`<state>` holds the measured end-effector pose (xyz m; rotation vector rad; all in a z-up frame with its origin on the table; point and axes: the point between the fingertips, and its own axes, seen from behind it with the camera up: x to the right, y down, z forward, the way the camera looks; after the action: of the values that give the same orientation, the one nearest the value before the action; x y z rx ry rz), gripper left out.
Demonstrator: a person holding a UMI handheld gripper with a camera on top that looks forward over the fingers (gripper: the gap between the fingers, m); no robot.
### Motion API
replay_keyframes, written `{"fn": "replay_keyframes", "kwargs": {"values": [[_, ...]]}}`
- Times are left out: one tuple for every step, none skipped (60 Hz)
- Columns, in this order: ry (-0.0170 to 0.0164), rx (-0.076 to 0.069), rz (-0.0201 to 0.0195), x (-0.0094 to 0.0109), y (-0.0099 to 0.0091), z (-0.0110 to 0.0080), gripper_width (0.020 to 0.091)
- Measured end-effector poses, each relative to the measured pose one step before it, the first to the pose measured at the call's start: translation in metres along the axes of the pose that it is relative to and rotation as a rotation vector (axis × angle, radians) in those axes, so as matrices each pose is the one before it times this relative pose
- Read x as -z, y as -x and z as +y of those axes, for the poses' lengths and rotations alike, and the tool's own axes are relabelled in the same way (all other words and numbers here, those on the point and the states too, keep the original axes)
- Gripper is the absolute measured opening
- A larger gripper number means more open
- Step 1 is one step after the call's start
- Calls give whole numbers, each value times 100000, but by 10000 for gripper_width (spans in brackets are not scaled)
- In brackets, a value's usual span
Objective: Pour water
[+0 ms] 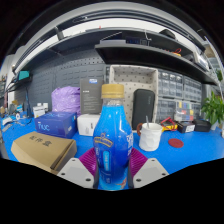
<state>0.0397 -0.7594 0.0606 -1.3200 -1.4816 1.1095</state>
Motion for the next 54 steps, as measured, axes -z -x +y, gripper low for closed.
{"fn": "replay_keyframes", "kwargs": {"values": [[110,143,-341,35,1,-4,396],[166,245,-485,21,65,-4,396],[72,388,-534,16,59,-33,395],[165,384,-436,-1,58,14,396],[155,173,-405,-43,46,-6,395],[266,-138,-561,-27,74,13,396],[295,-496,-489,-129,147,-22,395],[727,-569,-623,-132,2,9,395],[827,-556,-773,-147,76,41,396],[646,-304,-978,-175,139,-85,394],[415,1,-1029,-170,165,-215,395],[154,-165,-1085,-217,156,-300,394],[53,-607,-925,-253,103,-368,394],[84,-968,-740,-271,142,-374,395],[-217,-1304,-898,-368,101,-465,396],[-115,-1701,-1011,-349,24,-481,397],[-7,-2186,-873,-435,90,-444,397],[101,-2449,-884,-428,83,-438,396],[146,-2428,-876,-425,62,-446,397],[340,-2581,-910,-455,91,-413,395],[654,-2795,-912,-472,57,-355,397],[1080,-3250,-927,-480,100,-279,397],[1104,-3288,-773,-365,95,-287,396],[656,-3184,-880,-448,29,-350,396],[116,-3263,-938,-393,-31,-403,395],[391,-3580,-545,-403,-17,-378,396],[773,-4040,-493,-389,-37,-306,395],[1044,-4503,-594,-371,-12,-245,395],[1023,-4725,-689,-380,12,-212,395],[886,-4711,-847,-325,72,-224,394],[856,-4676,-971,-347,79,-232,393],[906,-4966,-1023,-337,98,-200,395],[1045,-5414,-717,-266,168,-222,394],[553,-5251,-1102,-237,118,-277,395],[188,-4868,-1275,-129,4,-256,395],[-405,-4672,-1202,-200,136,-395,394],[-601,-4458,-1119,-184,62,-385,396],[-464,-4603,-951,-180,67,-344,393],[-370,-4738,-876,-176,79,-356,394],[-443,-4667,-775,-176,69,-382,396],[-656,-4410,-741,-114,49,-380,396],[-785,-4215,-589,-154,5,-378,396],[-818,-4052,-440,-129,-12,-378,396],[-739,-4159,-130,-101,-32,-372,395],[-916,-4662,846,-74,186,-272,397],[-569,-3888,67,-36,-141,-316,398],[-568,-3763,-194,9,-27,-266,396],[-303,-3766,65,-73,-98,-220,396],[-124,-3683,13,-58,-75,-125,396],[-138,-3389,-101,-23,-74,-122,396],[-331,-3117,-197,-36,-44,-173,396],[-316,-3050,-155,-11,-14,-179,396],[-236,-3153,-83,-6,-42,-115,395],[-167,-3157,-68,15,-27,-82,397]]}}
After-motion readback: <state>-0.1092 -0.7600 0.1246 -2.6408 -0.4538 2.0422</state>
